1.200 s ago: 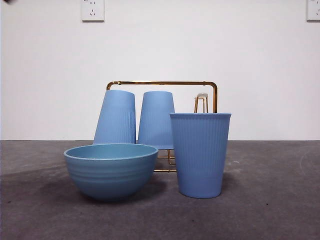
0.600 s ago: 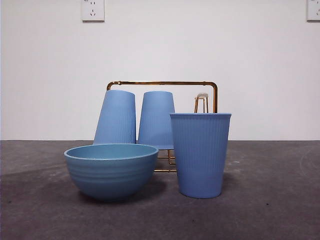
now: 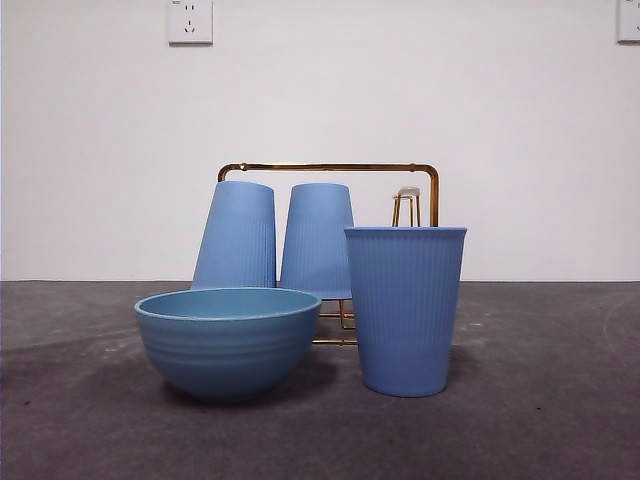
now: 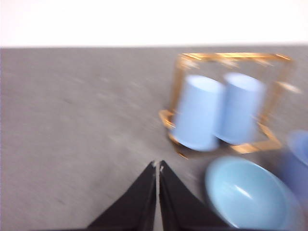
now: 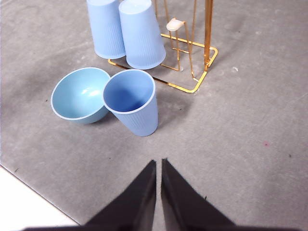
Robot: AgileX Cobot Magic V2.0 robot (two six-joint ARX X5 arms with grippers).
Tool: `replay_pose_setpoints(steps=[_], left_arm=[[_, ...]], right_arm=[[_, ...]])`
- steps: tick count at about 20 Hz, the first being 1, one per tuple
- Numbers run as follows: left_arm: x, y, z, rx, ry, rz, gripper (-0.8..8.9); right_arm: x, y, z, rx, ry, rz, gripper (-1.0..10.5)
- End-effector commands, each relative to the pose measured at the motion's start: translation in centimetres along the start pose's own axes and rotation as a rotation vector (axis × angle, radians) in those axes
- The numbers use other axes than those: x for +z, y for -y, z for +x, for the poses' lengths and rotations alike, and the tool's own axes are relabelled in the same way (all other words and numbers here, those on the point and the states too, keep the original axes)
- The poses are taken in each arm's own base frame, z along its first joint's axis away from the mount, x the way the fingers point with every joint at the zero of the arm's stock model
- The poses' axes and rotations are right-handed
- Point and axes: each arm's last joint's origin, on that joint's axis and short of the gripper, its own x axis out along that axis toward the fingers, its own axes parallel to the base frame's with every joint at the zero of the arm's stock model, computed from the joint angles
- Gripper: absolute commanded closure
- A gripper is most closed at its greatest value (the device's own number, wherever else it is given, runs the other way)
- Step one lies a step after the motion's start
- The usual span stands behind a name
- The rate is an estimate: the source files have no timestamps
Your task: Right arm lift cup from the cupboard, then place it on the right of the bowl
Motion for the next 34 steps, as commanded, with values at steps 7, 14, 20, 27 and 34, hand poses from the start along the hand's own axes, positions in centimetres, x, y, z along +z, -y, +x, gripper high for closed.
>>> replay_pose_setpoints(steps=[7, 14, 20, 27, 34], left_arm=[[-11.9, -4.1, 5.0, 0.228, 0.102, -0.018, 8.05], [-12.5, -4.4, 5.0, 0.199, 0.122, -0.013, 8.05], [-12.6, -4.4, 5.0, 0.199, 0.118, -0.013, 8.05], [-12.6, -4.4, 5.0, 0.199, 0.118, -0.013, 8.05], [-12.6, -4.4, 5.0, 0.199, 0.118, -0.013, 8.05]], right_arm=[[0.4, -0.1, -0.3, 0.003, 0.017, -0.015, 9.3], [0.4, -0.1, -0.3, 0.003, 0.018, -0.016, 9.3], [0.4, -0.1, -0.3, 0.003, 0.018, -0.016, 9.3], [0.3, 0.3, -0.7, -0.107, 0.066, -0.030, 9.3], [-5.8, 4.5, 4.9, -0.492, 0.383, -0.122, 9.3]])
